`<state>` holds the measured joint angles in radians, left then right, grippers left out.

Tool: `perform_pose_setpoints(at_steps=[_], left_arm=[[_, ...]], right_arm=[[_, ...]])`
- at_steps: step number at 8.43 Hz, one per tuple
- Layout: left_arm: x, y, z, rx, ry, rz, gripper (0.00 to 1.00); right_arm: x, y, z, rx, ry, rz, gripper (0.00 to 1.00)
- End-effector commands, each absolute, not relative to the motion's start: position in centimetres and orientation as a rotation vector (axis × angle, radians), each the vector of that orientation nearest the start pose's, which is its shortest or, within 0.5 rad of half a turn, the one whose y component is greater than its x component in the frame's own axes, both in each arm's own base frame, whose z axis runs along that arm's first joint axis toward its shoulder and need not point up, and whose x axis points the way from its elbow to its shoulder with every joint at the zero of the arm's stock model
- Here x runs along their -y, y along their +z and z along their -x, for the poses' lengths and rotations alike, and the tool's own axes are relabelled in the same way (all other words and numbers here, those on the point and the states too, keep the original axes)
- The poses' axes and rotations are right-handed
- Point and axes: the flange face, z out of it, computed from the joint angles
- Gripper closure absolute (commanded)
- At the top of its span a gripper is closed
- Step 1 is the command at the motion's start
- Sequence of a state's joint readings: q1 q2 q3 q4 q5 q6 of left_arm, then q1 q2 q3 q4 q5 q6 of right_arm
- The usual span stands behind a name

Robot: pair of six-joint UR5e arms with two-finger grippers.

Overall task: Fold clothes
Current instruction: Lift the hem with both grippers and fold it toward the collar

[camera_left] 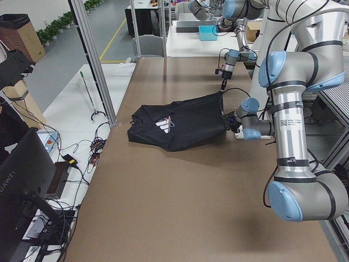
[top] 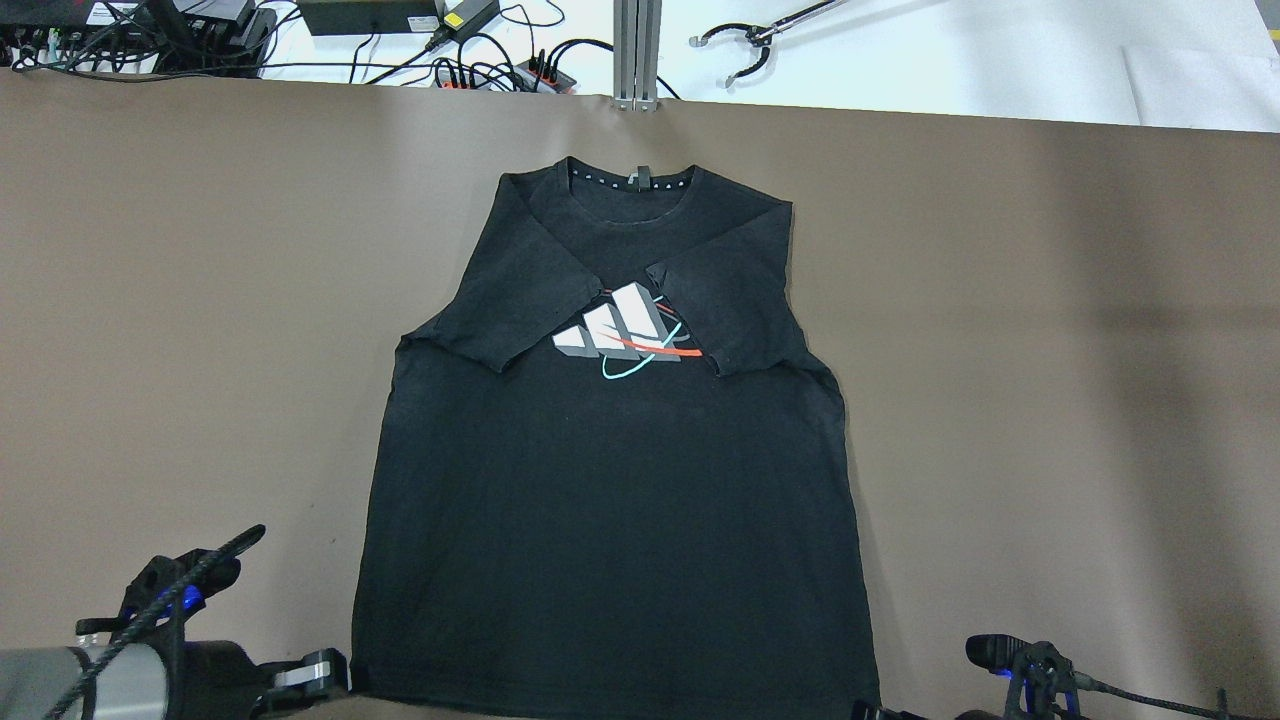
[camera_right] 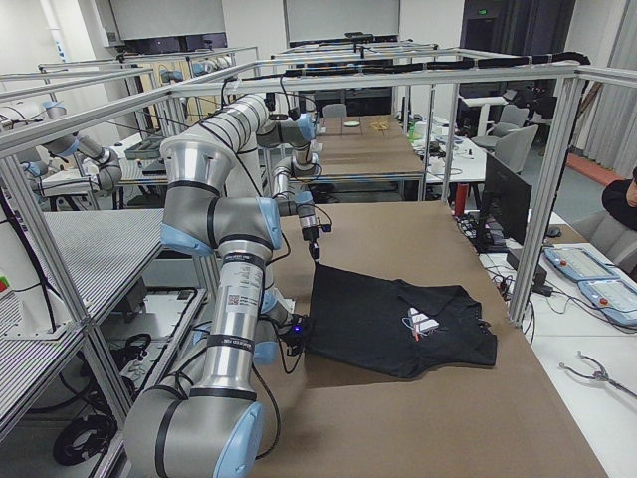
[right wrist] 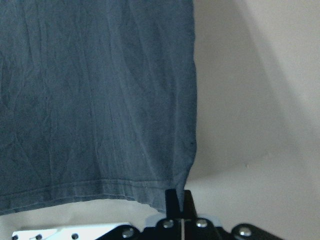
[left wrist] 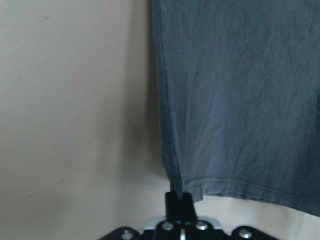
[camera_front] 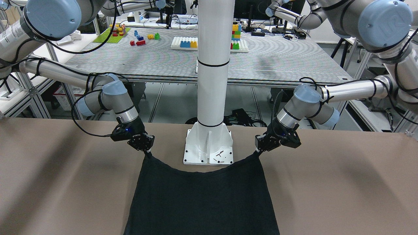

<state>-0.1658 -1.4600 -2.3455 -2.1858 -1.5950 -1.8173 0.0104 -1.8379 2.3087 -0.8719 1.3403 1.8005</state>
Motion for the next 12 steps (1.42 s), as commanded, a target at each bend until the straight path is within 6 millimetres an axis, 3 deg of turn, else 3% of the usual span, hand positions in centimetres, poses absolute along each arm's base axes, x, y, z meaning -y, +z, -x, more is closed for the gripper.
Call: perform_pose_setpoints(at_steps=[1, 2, 3, 4, 5, 6, 7, 9, 10, 11, 12], left_arm=[[16.5, 23.8, -30.0, -1.333, -0.212, 0.223, 1.0], [18.0, 24.7, -30.6, -1.32, -0.239, 0.188, 1.0], [22.0, 24.9, -31.8, -1.339, -0.277, 0.091, 1.0], [27.4, 25.1, -33.1, -1.343, -0.3, 0.01, 1.0], [32.8, 25.9, -33.1, -1.324, -0.37, -0.032, 1.0], [37.2, 26.8, -31.6, -1.301, -0.42, -0.085, 1.0], [40.3, 27.5, -31.0, -1.281, -0.449, -0.126, 1.0], [44.6, 28.1, -30.7, -1.254, -0.515, -0.165, 1.0], [46.1, 28.5, -30.2, -1.242, -0.538, -0.177, 1.0], [48.1, 28.5, -30.4, -1.231, -0.548, -0.197, 1.0], [50.4, 28.3, -31.4, -1.22, -0.561, -0.205, 1.0]], right_arm=[[13.6, 28.8, 32.0, 1.203, 0.216, 0.074, 1.0], [14.2, 27.3, 31.0, 1.185, 0.232, 0.061, 1.0], [16.6, 26.1, 31.0, 1.186, 0.298, 0.017, 1.0], [19.1, 25.2, 31.6, 1.151, 0.359, -0.022, 1.0], [23.5, 25.2, 33.4, 1.098, 0.434, -0.081, 1.0], [29.4, 25.0, 35.5, 1.053, 0.466, -0.124, 1.0], [33.8, 26.3, 36.2, 1.005, 0.504, -0.135, 1.0], [37.9, 29.1, 35.7, 0.92, 0.456, -0.228, 1.0], [39.8, 29.5, 34.8, 0.895, 0.431, -0.274, 1.0], [42.8, 28.4, 34.2, 0.884, 0.432, -0.317, 1.0], [45.1, 28.4, 34.4, 0.872, 0.455, -0.327, 1.0]])
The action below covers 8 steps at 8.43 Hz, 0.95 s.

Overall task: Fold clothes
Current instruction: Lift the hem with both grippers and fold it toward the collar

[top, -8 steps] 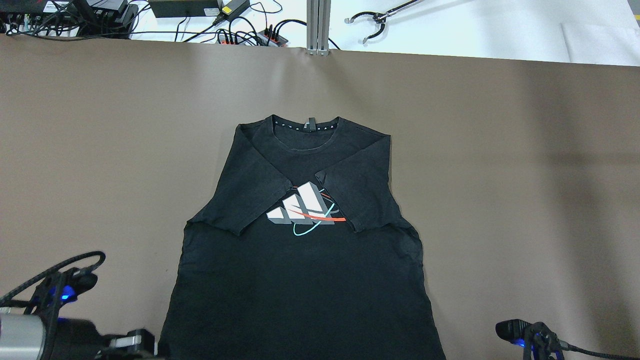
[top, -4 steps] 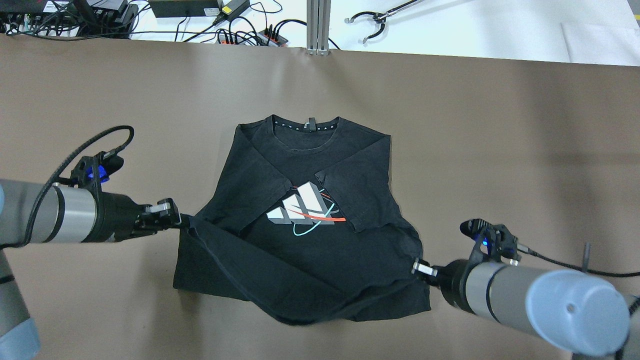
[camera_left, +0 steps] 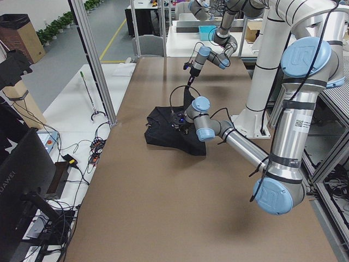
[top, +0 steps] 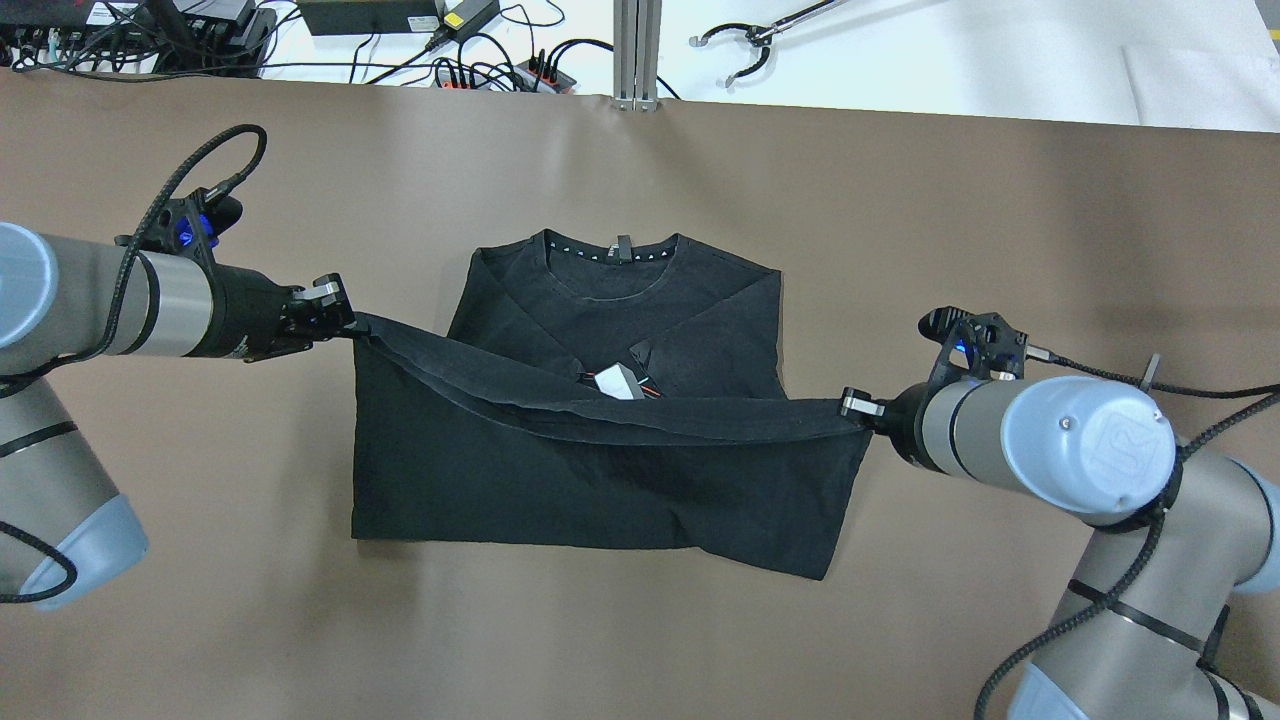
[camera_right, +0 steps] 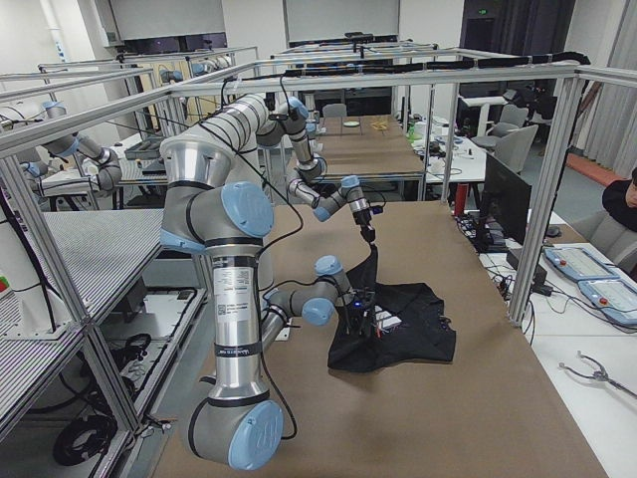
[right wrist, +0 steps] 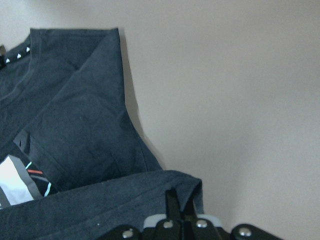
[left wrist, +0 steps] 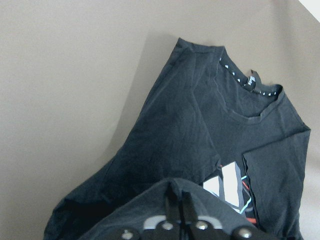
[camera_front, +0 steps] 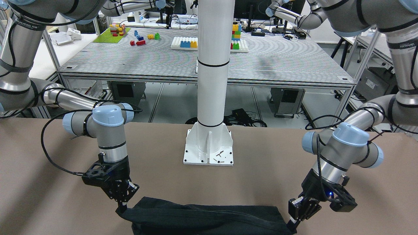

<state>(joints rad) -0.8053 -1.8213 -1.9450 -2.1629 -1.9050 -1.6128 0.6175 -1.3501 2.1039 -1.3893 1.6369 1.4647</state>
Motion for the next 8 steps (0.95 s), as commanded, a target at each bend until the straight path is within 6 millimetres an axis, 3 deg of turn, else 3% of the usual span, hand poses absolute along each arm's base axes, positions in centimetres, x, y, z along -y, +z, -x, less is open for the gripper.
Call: perform_pose_setpoints(at_steps=[1, 3, 5, 6, 7, 8], left_arm=[[53.4, 28.6, -32.4, -1.196, -0.585, -0.208, 1.0], [58.5, 29.1, -34.1, -1.141, -0.622, -0.23, 1.0], [63.0, 29.2, -37.5, -1.08, -0.63, -0.244, 1.0], [64.9, 29.2, -38.8, -1.052, -0.646, -0.248, 1.0], [66.2, 30.6, -39.8, -1.017, -0.658, -0.243, 0.99], [66.6, 31.7, -39.5, -0.99, -0.617, -0.264, 0.32]], right_arm=[[47.6, 27.5, 35.2, 0.868, 0.475, -0.339, 1.0], [51.9, 27.1, 37.0, 0.839, 0.505, -0.345, 1.0], [57.8, 27.3, 40.1, 0.788, 0.523, -0.338, 1.0], [59.2, 29.0, 41.6, 0.792, 0.519, -0.342, 1.0], [60.2, 31.2, 42.6, 0.785, 0.491, -0.354, 1.0], [60.9, 31.9, 42.3, 0.772, 0.471, -0.367, 0.43]])
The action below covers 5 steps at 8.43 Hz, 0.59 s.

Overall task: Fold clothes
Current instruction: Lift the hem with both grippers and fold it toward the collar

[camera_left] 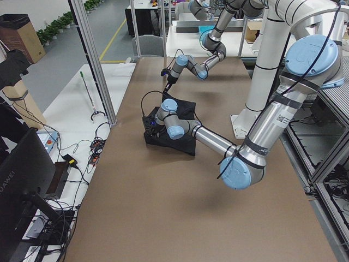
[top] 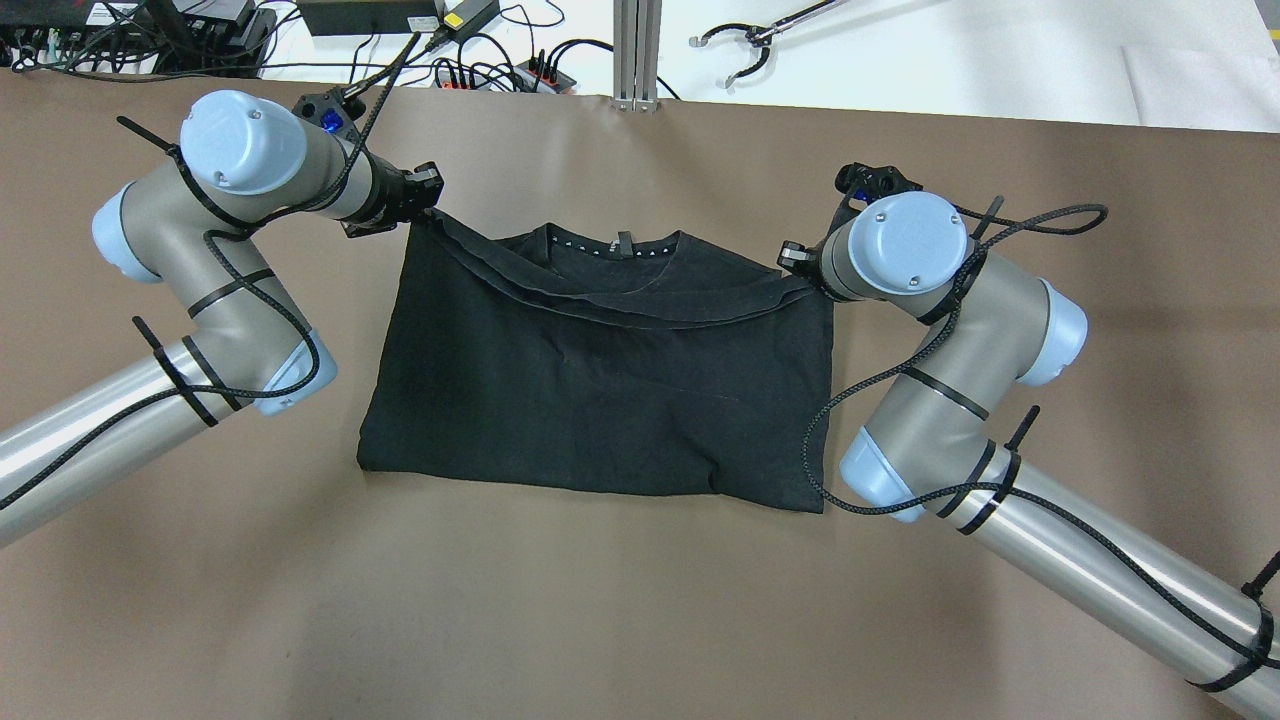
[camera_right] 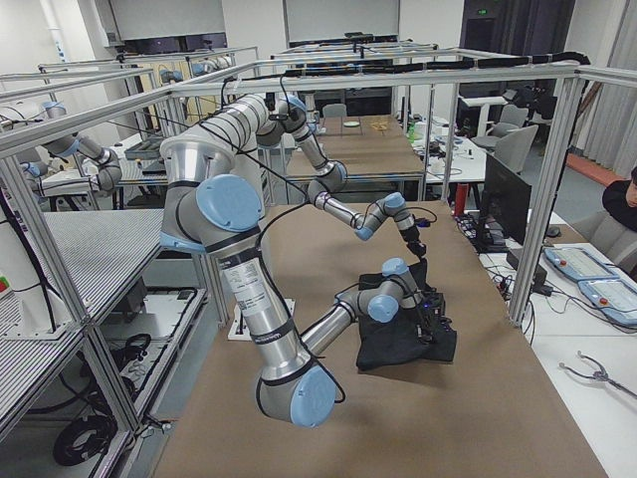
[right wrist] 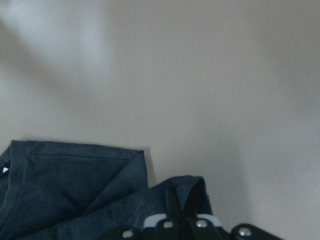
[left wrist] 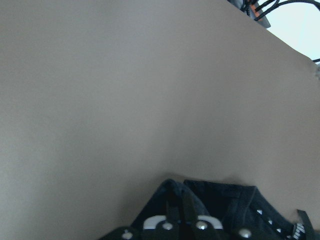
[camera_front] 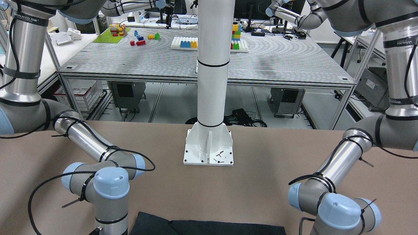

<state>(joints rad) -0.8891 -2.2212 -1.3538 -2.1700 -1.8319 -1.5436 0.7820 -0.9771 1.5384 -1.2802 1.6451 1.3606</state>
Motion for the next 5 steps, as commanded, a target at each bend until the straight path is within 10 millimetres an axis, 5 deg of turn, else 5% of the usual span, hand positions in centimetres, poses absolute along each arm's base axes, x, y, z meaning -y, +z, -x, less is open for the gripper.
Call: perform_pose_setpoints(at_steps=[1, 2, 5], left_arm=[[66.2, 32.5, -38.5, -0.965, -0.494, -0.325, 0.05], [65.1, 34.2, -36.8, -0.964, -0.419, -0.321, 0.05], [60.7, 34.9, -34.5, -1.058, -0.25, -0.229, 0.04]], right_arm=[[61.4, 31.5, 41.3, 0.775, 0.427, -0.376, 0.07], [62.1, 31.4, 39.4, 0.803, 0.361, -0.349, 0.06], [60.1, 32.9, 37.1, 0.844, 0.255, -0.308, 0.06]])
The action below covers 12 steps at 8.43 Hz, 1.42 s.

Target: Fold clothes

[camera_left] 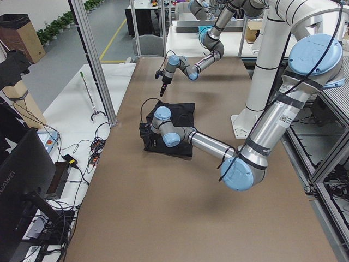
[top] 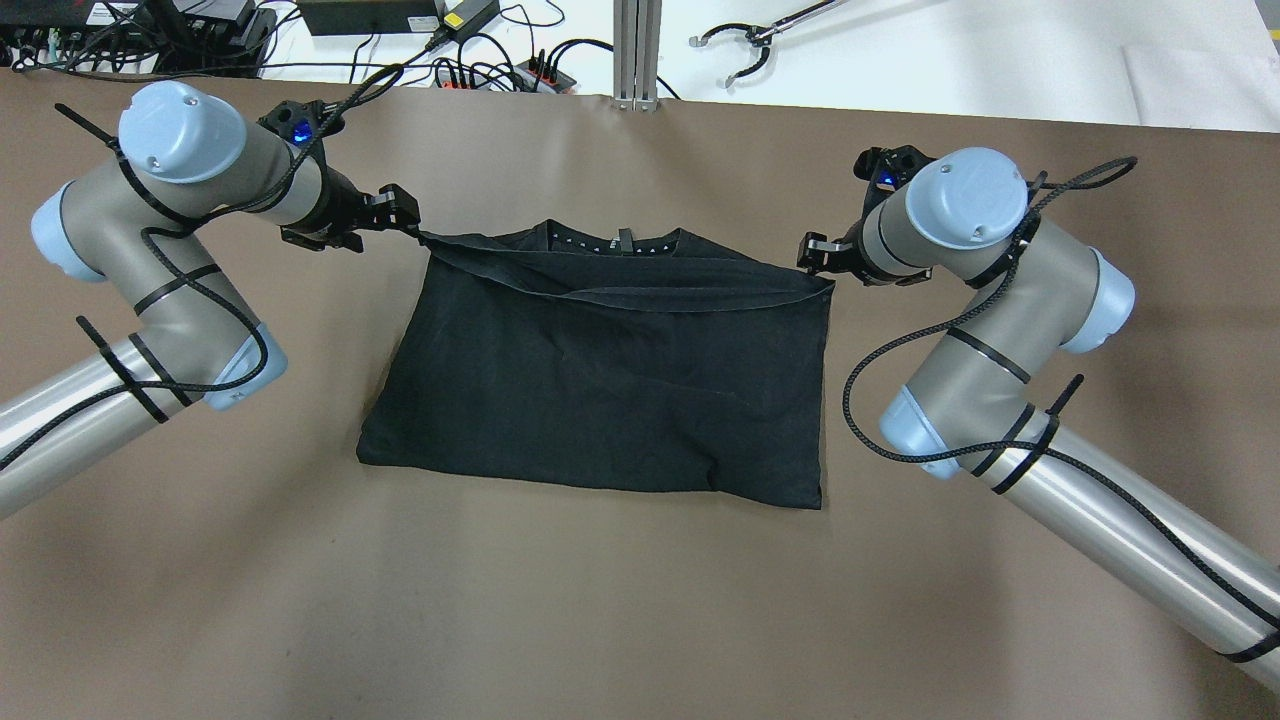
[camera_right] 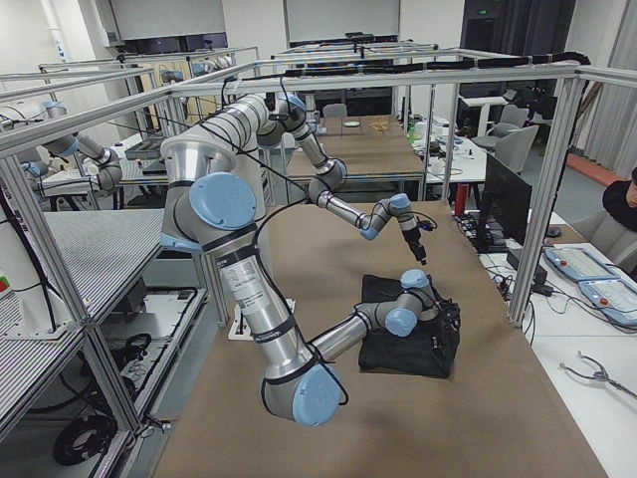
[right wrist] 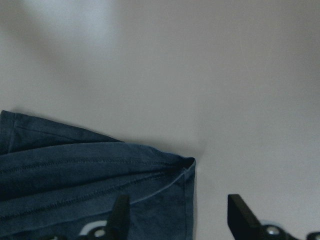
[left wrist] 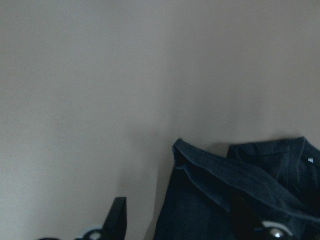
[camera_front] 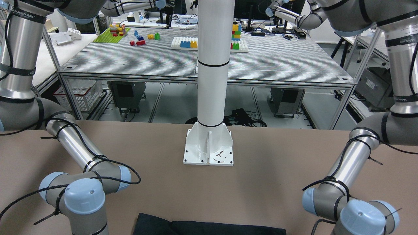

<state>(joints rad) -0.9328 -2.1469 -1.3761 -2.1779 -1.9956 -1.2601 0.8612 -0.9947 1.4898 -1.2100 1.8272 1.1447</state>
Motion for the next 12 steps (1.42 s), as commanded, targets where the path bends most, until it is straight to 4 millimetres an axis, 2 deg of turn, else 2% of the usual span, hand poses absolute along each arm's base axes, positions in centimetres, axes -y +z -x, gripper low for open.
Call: perform_pose_setpoints(at_steps=[1, 2, 3, 4, 5, 6, 7, 8, 9, 10, 12], left_arm=[[56.2, 35.9, -35.8, -1.072, -0.192, -0.201, 0.04], [51.4, 37.5, -37.1, -1.074, -0.137, -0.18, 0.04], [48.4, 39.1, -37.9, -1.082, -0.1, -0.163, 0.05], [45.8, 41.1, -39.6, -1.073, -0.069, -0.158, 0.05], [44.0, 42.2, -41.3, -1.07, -0.06, -0.173, 0.06], [43.5, 42.3, -42.0, -1.068, -0.047, -0.171, 0.11], [43.4, 42.6, -42.3, -1.064, -0.041, -0.168, 0.26], [43.7, 42.3, -42.6, -1.068, -0.049, -0.163, 0.54], [43.6, 41.5, -42.6, -1.085, -0.068, -0.155, 0.91], [43.6, 40.4, -42.5, -1.105, -0.091, -0.149, 1.0], [44.1, 39.4, -42.3, -1.121, -0.102, -0.159, 1.0]], right_arm=[[59.8, 33.1, 37.1, 0.844, 0.254, -0.305, 0.06], [59.7, 33.0, 37.3, 0.845, 0.252, -0.304, 0.06], [59.7, 33.1, 37.3, 0.844, 0.251, -0.304, 0.06], [59.7, 33.2, 37.3, 0.843, 0.251, -0.303, 0.06], [59.7, 33.0, 37.3, 0.844, 0.251, -0.306, 0.06], [59.7, 33.2, 37.3, 0.843, 0.25, -0.304, 0.06], [59.7, 33.2, 37.3, 0.843, 0.251, -0.303, 0.06], [59.7, 33.2, 37.3, 0.844, 0.249, -0.305, 0.06], [59.7, 33.2, 37.3, 0.843, 0.25, -0.306, 0.06], [59.7, 33.2, 37.3, 0.843, 0.251, -0.305, 0.06], [59.6, 33.3, 37.3, 0.842, 0.25, -0.304, 0.06]])
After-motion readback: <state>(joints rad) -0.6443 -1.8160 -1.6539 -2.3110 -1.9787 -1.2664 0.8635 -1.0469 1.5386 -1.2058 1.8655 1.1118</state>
